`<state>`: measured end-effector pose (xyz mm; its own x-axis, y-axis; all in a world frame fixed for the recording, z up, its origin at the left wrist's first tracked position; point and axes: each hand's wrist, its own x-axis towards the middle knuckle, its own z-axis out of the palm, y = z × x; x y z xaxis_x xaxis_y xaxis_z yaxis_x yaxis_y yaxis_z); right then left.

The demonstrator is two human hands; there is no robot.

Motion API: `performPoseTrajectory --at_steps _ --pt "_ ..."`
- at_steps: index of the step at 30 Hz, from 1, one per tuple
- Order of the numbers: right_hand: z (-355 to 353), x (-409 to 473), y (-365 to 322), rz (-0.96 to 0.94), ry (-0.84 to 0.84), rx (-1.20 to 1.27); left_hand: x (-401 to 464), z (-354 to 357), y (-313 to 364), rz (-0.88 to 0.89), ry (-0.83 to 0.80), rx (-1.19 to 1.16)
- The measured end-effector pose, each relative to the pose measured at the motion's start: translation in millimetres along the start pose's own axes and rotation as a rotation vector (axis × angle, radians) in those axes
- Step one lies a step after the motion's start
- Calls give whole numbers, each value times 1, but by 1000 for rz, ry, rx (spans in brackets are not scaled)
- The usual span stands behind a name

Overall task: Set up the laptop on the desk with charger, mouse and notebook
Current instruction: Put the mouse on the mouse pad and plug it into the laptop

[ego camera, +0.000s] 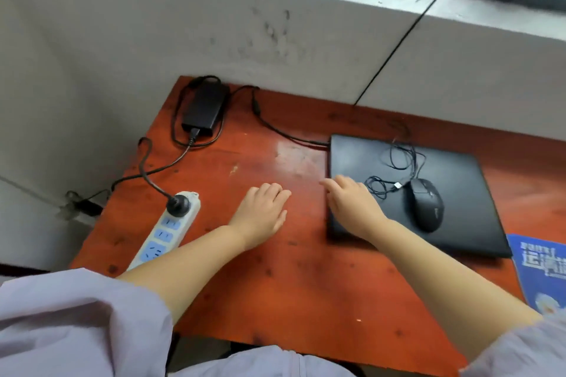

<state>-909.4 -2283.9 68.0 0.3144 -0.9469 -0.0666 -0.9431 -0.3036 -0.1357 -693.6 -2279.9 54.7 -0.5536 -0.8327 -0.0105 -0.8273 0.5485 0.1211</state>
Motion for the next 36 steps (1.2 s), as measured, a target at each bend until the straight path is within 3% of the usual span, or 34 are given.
performPoseTrajectory --at_steps 7,11,20,27,32,36 --pt "-15 -72 107 289 131 7 89 15 101 116 -7 -69" --pt "-9 -85 155 457 43 43 138 24 155 49 -3 -71" --pt "8 -83 183 431 -16 161 197 41 206 -72 -247 125" --pt "3 -81 186 443 -57 248 206 37 226 -214 -305 -17" --pt "-4 -95 197 523 -71 254 203 34 234 -204 -342 -16" --pt "-13 -115 214 607 1 234 209 27 246 -195 -273 -171"
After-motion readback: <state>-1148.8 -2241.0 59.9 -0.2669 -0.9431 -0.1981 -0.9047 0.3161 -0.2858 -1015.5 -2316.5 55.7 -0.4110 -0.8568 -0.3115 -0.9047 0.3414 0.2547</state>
